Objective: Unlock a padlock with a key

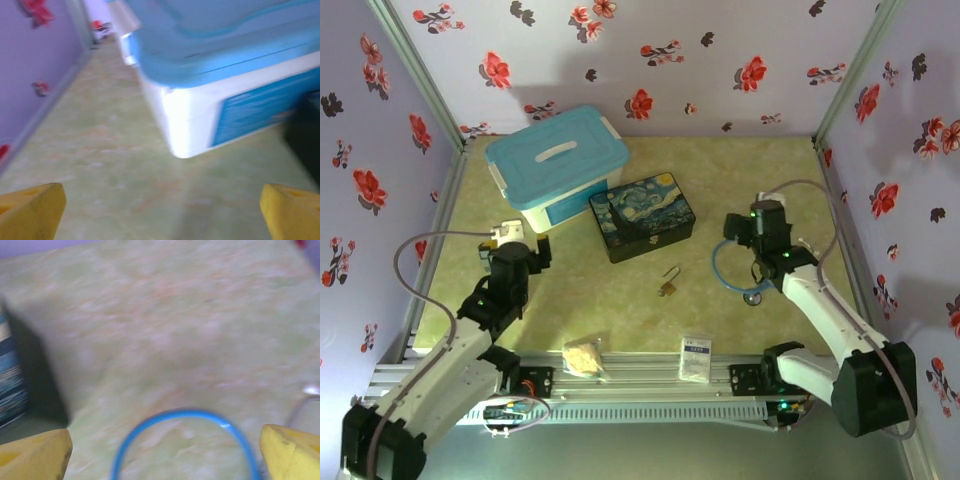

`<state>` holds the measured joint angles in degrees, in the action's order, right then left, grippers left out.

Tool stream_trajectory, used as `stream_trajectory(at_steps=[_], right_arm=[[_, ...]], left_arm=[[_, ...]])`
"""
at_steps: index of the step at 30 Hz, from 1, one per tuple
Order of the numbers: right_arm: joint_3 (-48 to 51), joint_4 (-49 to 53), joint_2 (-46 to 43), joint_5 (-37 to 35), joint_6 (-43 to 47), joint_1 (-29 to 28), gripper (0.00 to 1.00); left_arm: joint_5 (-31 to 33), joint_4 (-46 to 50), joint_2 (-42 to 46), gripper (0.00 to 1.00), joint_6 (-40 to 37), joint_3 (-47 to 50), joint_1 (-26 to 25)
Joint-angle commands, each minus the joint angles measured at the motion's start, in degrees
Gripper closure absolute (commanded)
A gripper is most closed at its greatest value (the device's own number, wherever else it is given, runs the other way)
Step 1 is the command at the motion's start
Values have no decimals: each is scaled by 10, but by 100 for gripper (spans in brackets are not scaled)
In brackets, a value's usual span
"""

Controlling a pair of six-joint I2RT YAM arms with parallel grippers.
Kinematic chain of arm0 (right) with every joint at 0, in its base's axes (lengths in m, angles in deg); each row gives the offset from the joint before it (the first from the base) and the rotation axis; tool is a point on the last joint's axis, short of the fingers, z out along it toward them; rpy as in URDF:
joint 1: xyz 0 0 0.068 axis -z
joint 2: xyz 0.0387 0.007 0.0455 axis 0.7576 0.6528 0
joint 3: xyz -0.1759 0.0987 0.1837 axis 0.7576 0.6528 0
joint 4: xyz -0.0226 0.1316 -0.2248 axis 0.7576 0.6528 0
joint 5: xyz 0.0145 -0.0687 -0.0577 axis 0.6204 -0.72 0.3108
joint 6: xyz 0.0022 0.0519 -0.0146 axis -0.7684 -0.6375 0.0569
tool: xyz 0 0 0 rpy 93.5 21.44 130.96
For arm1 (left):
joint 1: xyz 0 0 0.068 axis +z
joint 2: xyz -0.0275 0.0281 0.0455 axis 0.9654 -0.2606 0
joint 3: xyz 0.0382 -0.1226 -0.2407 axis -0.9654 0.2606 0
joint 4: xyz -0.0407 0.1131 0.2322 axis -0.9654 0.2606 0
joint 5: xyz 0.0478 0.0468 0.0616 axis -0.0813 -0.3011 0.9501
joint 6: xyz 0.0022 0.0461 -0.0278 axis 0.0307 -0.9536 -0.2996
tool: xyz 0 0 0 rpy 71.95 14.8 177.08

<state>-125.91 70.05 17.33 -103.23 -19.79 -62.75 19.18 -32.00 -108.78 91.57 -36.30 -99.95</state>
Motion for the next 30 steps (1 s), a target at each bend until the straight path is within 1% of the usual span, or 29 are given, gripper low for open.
stream_trajectory(at_steps=[1,3,5,7,8,12,13,15,16,17,18,19,21,22,23,24,25,26,28,30], right_arm=[[73,-127,-13,-54,48,50,3],[131,-251,-11,-63,75,62,3],[182,-373,8,-70,102,65,2],[196,-436,37,-70,107,76,2],[198,-460,57,-64,109,83,2],[202,-552,147,-41,103,105,2],[208,-587,170,-37,88,113,2],[218,-643,209,-34,83,121,2],[217,-667,232,-33,79,125,2],[212,-671,243,-9,81,131,2],[202,-643,243,13,84,131,2],[191,-630,256,20,87,131,2],[190,-682,292,26,94,131,1],[185,-655,283,33,95,131,1],[173,-608,270,33,92,131,1],[174,-614,273,33,95,131,1],[180,-646,284,33,99,130,1],[181,-647,283,32,99,130,1],[176,-617,272,31,98,128,1],[179,-639,282,33,105,126,1]], left_arm=[[13,-159,-50,0,-94,47,40],[-4,-253,-104,0,-115,72,74],[-58,-308,-163,0,-90,84,131],[-102,-356,-205,0,-62,91,168],[-113,-401,-226,0,-60,94,178],[-144,-515,-305,0,-68,86,201],[-145,-495,-311,0,-71,72,203],[-158,-501,-330,0,-79,62,217],[-180,-510,-340,0,-81,53,226],[-200,-534,-357,0,-77,57,239],[-211,-559,-375,0,-68,62,251],[-219,-592,-401,0,-59,63,260],[-228,-634,-435,0,-59,80,266],[-233,-640,-451,0,-64,75,263],[-233,-639,-455,0,-70,70,260],[-232,-605,-449,0,-69,53,259],[-230,-585,-454,0,-73,38,257],[-223,-566,-455,0,-81,25,250],[-220,-566,-456,0,-85,24,246],[-220,-564,-456,0,-84,23,246]])
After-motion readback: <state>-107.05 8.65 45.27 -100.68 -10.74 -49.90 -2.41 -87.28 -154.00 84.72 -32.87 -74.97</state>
